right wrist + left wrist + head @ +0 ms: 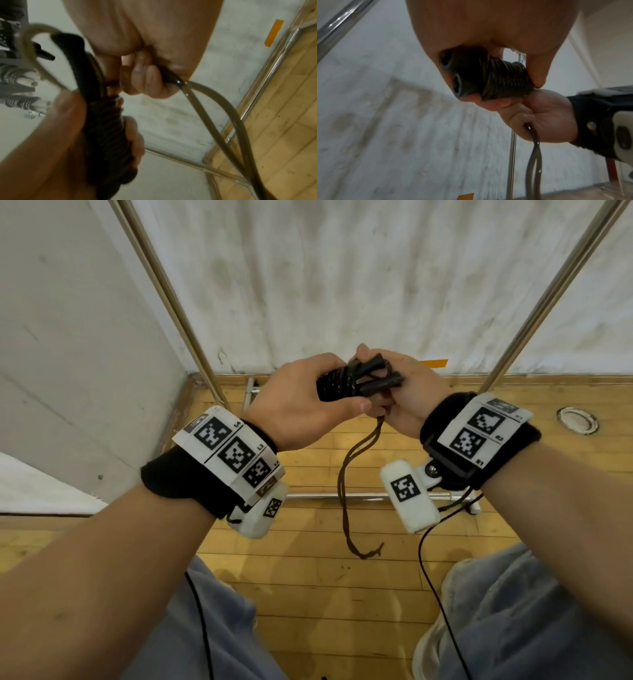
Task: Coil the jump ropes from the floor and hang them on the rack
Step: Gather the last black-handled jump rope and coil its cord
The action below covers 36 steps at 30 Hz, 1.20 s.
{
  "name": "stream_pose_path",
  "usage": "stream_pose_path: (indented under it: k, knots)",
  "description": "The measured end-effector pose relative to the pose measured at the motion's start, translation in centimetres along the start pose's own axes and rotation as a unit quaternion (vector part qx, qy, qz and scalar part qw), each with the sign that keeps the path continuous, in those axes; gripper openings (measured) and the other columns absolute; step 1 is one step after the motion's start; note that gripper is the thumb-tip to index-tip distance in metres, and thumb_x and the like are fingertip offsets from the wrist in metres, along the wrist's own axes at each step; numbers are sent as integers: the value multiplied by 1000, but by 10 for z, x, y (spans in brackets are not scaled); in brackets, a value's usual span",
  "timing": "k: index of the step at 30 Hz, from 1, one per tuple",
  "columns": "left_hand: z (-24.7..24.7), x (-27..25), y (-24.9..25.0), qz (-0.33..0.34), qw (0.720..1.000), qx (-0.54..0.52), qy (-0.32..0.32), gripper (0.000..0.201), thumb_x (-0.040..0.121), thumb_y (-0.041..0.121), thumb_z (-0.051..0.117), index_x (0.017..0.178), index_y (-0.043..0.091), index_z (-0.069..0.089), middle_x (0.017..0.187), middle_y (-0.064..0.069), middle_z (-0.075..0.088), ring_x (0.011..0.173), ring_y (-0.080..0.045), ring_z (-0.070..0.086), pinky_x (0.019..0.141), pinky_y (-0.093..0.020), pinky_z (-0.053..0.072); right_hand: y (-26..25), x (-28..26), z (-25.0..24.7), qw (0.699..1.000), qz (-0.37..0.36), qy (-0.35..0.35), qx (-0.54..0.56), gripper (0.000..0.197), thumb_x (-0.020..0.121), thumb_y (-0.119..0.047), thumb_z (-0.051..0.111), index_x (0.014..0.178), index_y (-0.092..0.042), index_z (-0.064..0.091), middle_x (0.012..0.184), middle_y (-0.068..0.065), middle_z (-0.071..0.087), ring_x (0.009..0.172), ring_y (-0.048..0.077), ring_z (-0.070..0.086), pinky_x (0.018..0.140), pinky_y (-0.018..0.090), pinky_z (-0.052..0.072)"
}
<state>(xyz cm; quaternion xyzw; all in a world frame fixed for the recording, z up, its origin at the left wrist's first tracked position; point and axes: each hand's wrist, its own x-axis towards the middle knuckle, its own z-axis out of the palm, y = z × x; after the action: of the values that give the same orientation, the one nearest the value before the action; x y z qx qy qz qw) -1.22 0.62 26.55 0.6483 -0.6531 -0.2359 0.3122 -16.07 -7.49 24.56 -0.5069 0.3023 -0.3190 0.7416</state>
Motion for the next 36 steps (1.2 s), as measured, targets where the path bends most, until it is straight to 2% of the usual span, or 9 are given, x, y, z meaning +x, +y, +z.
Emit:
stream_pose_path:
  k: [3,7,10,12,16,19,26,29,36]
  knots:
    - [1,2,-2,-15,1000,23,11,26,81,50,67,91,30,53,75,12,56,67,0,53,57,-22,39,7,-2,11,998,3,69,4,24,96,-12,46,83,-15,65,68,3,52,49,11,37,44,22,32]
    - [-6,8,0,-30,998,-8,46,36,85,49,63,102,19,52,87,0,64,79,-19,64,70,-39,53,17,-11,25,985,-23,68,-159,21,98,-19,45,95,-11,63,70,4,55,56,14,49,59,31,45]
    - [-11,12,-2,-45,995,1,86,39,86,47,63,109,20,48,86,5,63,80,-17,63,71,-33,51,23,-15,36,938,-66,45,-337,19,100,-17,40,103,-17,59,68,-7,53,57,6,47,61,25,43]
    - [-12,12,-6,-50,994,36,93,44,86,47,62,119,23,46,84,11,60,80,-17,62,72,-32,50,24,-13,36,902,-81,56,-420,25,98,-16,43,119,-15,57,90,-9,59,73,2,53,67,19,43]
    - [-15,12,-18,-57,987,126,85,45,87,49,59,125,31,44,101,2,66,89,-24,63,77,-37,52,28,-12,35,837,-64,47,-542,12,99,-21,42,95,-19,53,74,-11,51,62,4,47,49,15,29]
    - [-23,15,-31,-87,970,221,55,46,88,52,57,126,30,42,110,-4,67,88,-27,63,75,-38,53,27,-13,32,776,-39,17,-629,29,99,-28,40,72,-21,44,66,-6,47,58,8,43,48,22,25]
    - [-14,17,-38,-88,956,262,-101,34,85,47,63,112,28,55,102,3,62,88,-18,58,77,-35,49,8,-14,22,693,-109,-3,-713,26,98,-37,39,84,-23,56,69,-9,48,64,13,47,52,27,27]
    - [-12,17,-33,-59,962,230,-136,26,85,45,65,101,25,58,93,6,61,85,-15,57,76,-34,47,1,-11,14,712,-130,17,-690,28,97,-38,43,91,-20,65,66,-11,48,60,6,44,51,24,28]
    - [-4,9,-16,14,966,200,-164,49,83,52,62,127,36,52,95,15,62,87,-11,58,78,-32,50,-13,-8,5,837,-122,52,-530,21,86,-39,62,69,-26,65,60,-11,57,54,0,51,50,10,35]
